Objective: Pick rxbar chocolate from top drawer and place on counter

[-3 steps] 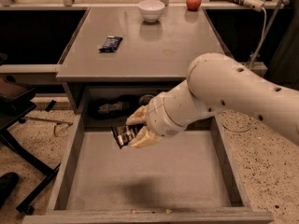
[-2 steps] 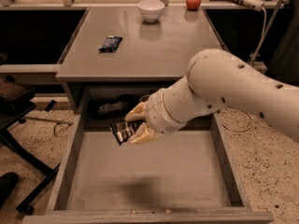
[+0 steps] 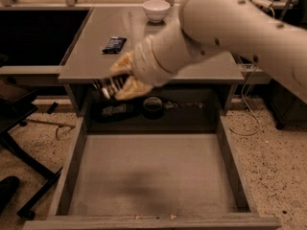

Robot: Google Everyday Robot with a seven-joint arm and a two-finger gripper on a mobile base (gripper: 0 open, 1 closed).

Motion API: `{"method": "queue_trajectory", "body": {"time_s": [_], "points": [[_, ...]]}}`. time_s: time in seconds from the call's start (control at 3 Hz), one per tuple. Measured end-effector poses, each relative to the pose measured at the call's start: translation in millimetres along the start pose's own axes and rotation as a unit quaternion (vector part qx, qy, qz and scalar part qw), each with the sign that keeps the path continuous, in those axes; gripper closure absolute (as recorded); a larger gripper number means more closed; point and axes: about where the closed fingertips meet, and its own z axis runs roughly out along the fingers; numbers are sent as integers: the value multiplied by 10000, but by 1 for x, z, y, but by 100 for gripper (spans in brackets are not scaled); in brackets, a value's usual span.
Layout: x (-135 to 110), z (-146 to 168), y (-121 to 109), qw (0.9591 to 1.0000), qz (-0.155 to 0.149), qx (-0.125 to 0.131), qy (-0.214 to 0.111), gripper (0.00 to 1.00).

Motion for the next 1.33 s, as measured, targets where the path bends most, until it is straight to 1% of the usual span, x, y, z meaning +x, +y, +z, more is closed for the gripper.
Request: {"method": "queue_trajectory", "body": {"time_s": [0.33, 0.67, 1.0, 1.33], "points": [[-16, 2, -68, 9991, -386, 155, 45, 100], [-11, 2, -139, 9974, -343, 544, 326, 100], [-19, -5, -157, 9964, -307, 718, 344, 100], [-19, -5, -157, 9964, -307, 718, 345, 100]]}}
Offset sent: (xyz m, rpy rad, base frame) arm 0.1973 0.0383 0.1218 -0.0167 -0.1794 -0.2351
